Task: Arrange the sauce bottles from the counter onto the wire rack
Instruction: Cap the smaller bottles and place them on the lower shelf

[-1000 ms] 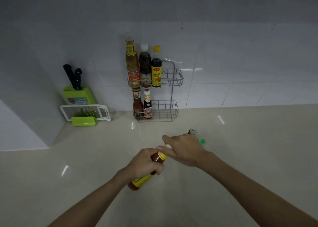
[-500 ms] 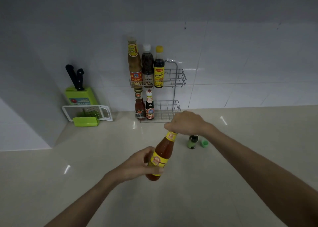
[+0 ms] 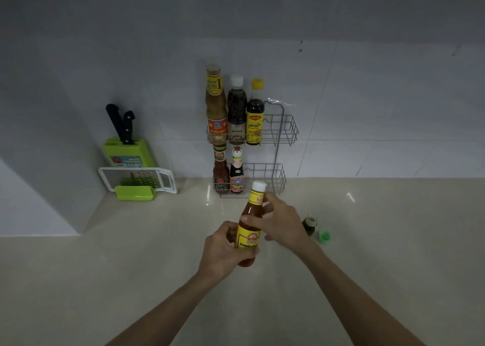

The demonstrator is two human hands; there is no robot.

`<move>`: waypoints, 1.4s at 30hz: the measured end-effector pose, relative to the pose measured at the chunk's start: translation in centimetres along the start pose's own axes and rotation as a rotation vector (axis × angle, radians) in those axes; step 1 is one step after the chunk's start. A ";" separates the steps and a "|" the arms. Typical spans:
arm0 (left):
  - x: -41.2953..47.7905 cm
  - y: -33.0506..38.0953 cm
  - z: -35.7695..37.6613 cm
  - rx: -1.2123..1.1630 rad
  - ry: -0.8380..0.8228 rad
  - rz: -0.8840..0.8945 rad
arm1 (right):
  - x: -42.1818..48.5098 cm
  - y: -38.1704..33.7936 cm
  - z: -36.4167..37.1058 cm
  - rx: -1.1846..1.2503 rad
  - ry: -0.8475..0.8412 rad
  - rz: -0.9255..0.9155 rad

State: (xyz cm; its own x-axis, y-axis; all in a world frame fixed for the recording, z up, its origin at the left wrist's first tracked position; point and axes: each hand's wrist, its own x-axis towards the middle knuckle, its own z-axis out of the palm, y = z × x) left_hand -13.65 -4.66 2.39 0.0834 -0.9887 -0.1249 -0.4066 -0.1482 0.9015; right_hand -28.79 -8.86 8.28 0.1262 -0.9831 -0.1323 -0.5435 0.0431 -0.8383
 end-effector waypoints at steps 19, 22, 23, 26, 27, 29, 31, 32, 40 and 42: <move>19.2 2.4 -0.3 -0.021 -0.170 -0.035 | 18.9 6.2 1.0 0.110 0.271 -0.240; 19.8 1.9 0.3 -0.022 -0.156 -0.045 | 20.6 6.9 1.6 0.045 0.211 -0.220; 20.0 1.8 0.5 -0.027 -0.154 -0.047 | 21.1 7.0 1.8 0.015 0.201 -0.212; 20.3 1.8 0.7 -0.050 -0.152 -0.046 | 22.5 6.8 2.1 -0.056 0.170 -0.189; 20.4 1.7 0.7 -0.047 -0.146 -0.042 | 23.0 6.6 2.2 -0.077 0.153 -0.182; 20.5 1.5 0.6 -0.040 -0.136 -0.029 | 23.6 6.6 2.3 -0.106 0.121 -0.169; 20.6 1.2 0.5 -0.033 -0.137 -0.036 | 23.9 6.8 2.4 -0.122 0.105 -0.154; 20.7 1.1 0.5 -0.034 -0.142 -0.043 | 24.0 7.0 2.4 -0.131 0.106 -0.150; 21.1 0.7 0.8 -0.055 -0.163 -0.063 | 24.4 6.9 3.1 -0.235 0.129 -0.121; 21.1 0.6 0.8 -0.062 -0.168 -0.063 | 24.3 6.9 3.1 -0.245 0.126 -0.116</move>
State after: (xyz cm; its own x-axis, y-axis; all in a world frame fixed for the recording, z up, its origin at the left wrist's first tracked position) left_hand -12.84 -25.66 -0.07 -0.0486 -0.9683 -0.2449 -0.3480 -0.2134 0.9129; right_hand -26.84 -31.88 -2.35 0.1038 -0.9939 0.0365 -0.7175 -0.1003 -0.6893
